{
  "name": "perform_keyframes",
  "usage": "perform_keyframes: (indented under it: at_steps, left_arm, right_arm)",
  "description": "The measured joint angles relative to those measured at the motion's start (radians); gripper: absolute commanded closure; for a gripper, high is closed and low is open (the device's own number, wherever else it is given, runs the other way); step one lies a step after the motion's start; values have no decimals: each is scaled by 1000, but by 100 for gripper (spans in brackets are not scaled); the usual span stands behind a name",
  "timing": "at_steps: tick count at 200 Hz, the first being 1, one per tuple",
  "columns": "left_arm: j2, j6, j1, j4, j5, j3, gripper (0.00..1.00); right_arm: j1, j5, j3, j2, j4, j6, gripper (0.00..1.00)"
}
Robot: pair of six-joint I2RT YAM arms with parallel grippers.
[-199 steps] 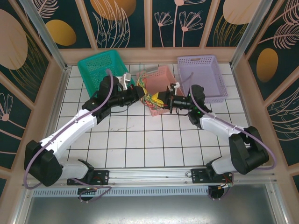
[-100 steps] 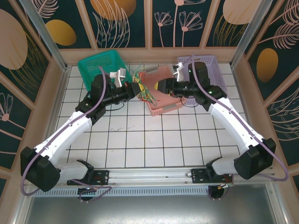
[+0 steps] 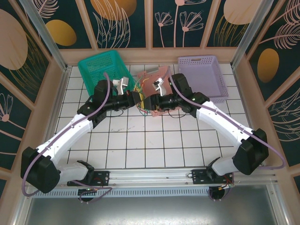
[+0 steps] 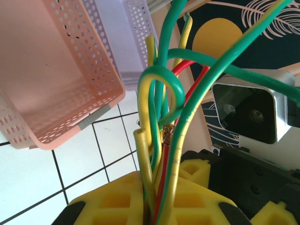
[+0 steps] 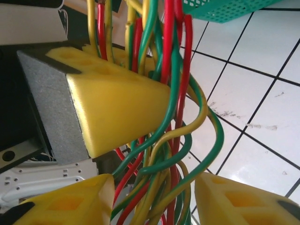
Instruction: Untangle the cables
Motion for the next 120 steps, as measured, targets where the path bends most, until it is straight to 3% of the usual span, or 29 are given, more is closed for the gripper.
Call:
perform_keyframes:
  at_steps: [13, 30, 42, 63, 83, 120]
  left_arm:
    - [-2, 0, 4, 0, 0, -5, 98]
    - [-6, 6, 6, -5, -11, -6, 77]
    - [-8, 10, 6, -16, -15, -5, 74]
    - [-29, 29, 0, -76, -47, -5, 94]
    - [-34, 48, -10, -114, -68, -6, 100]
    - [-66, 49, -21, -127, -90, -34, 100]
  right_arm:
    - [2, 14, -2, 8, 0, 12, 99]
    - [-1, 34, -9, 12, 5, 29, 100]
    - [-6, 41, -27, 7, 26, 38, 100]
    - [-31, 27, -81, -8, 55, 47, 100]
    - [-43, -6, -112, -19, 77, 62, 100]
    - [-46, -49, -135, -21, 95, 74, 100]
